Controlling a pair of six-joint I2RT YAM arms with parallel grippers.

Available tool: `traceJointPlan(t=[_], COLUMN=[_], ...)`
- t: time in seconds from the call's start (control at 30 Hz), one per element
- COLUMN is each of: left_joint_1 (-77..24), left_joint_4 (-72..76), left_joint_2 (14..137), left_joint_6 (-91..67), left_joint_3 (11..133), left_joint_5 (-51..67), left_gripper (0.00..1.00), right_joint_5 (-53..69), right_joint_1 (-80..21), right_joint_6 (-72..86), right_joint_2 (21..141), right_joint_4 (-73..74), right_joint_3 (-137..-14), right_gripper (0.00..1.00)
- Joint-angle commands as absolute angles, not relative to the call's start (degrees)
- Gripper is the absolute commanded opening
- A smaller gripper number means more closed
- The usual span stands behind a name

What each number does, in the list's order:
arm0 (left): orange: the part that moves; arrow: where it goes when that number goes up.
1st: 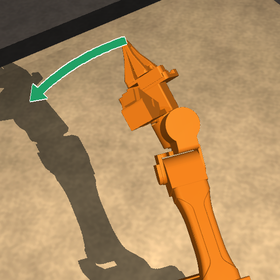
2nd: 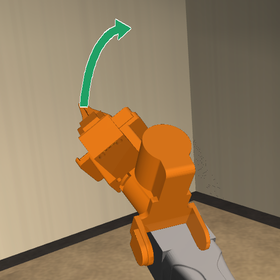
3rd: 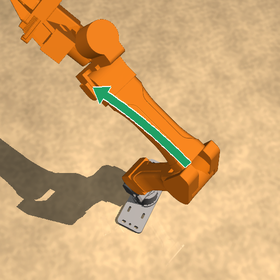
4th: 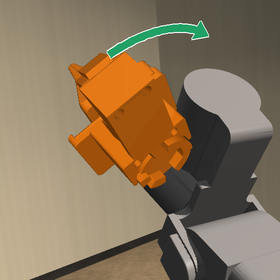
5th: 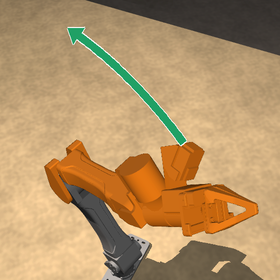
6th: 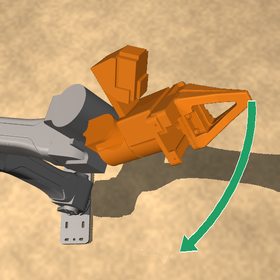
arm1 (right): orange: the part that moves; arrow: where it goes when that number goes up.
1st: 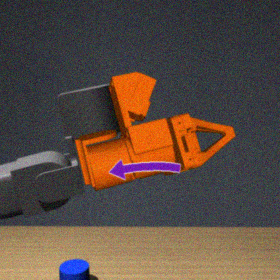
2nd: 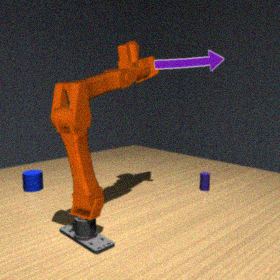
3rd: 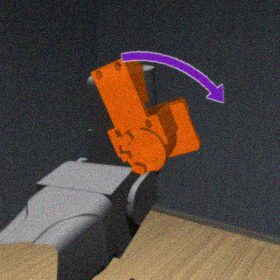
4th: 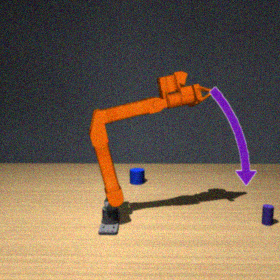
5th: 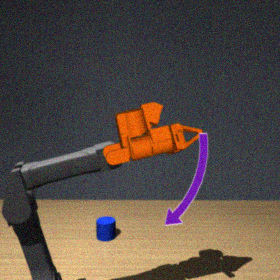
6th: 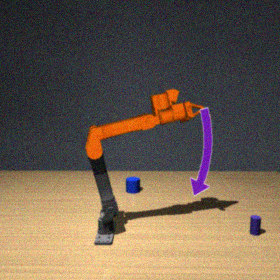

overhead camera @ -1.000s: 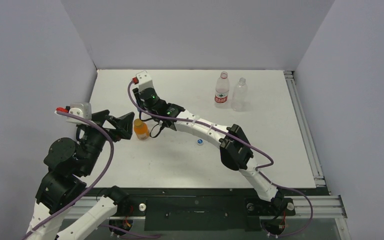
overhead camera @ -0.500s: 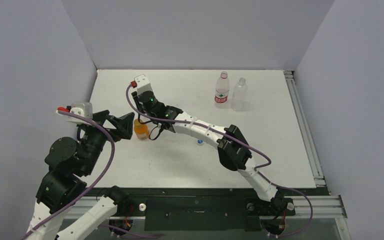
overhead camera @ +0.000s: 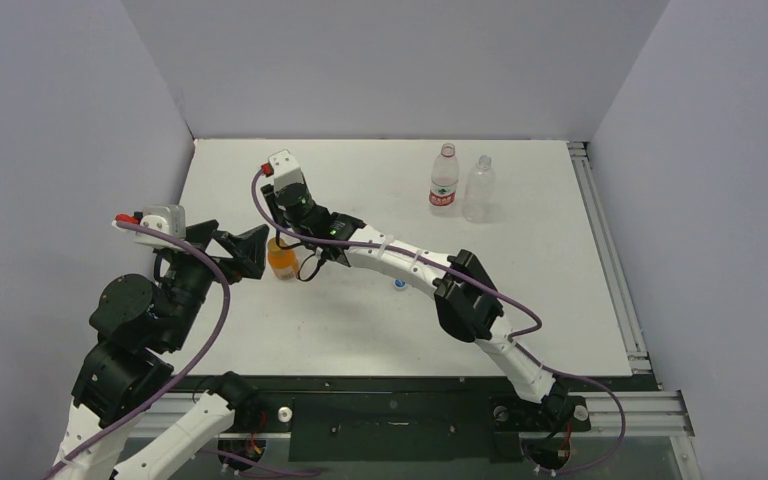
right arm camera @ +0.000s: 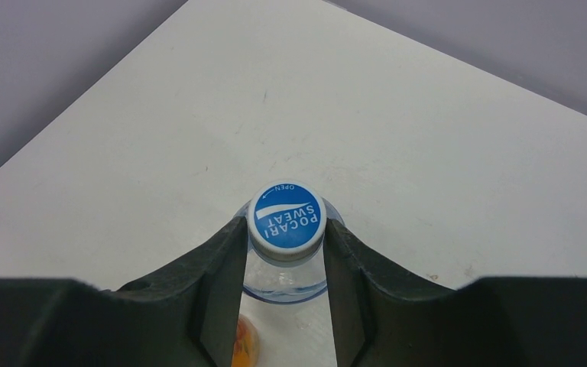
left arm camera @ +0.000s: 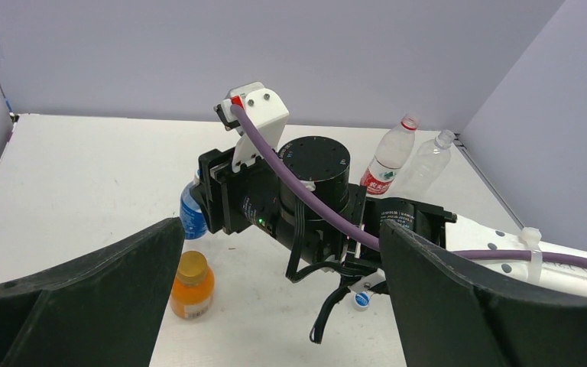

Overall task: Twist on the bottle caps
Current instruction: Place the plastic bottle at the center of the board.

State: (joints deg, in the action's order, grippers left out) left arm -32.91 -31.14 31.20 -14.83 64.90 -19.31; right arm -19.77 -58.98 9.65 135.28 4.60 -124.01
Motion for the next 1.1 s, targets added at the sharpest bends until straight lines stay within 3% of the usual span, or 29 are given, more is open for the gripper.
traceJointPlan(t=[0.0, 1.07], left_joint_1=[-32.78, -32.78], left_joint_4=[-30.45, -30.15], left_joint_2=[31.24, 31.31], left_joint_6=[-14.59, -14.77], left_joint_3=[65.92, 64.82], left_joint_5=[-19.69, -19.17], left_gripper=[0.97, 0.97], right_joint_5=[-21.1, -21.51], right_joint_1=[-59.58, -60.02], right_joint_6=[9.29, 8.57], right_joint_2=[134.4, 133.25], right_joint_4=[2.36, 2.7], right_joint_3=[-123.88, -124.2], right_gripper=[0.38, 0.53])
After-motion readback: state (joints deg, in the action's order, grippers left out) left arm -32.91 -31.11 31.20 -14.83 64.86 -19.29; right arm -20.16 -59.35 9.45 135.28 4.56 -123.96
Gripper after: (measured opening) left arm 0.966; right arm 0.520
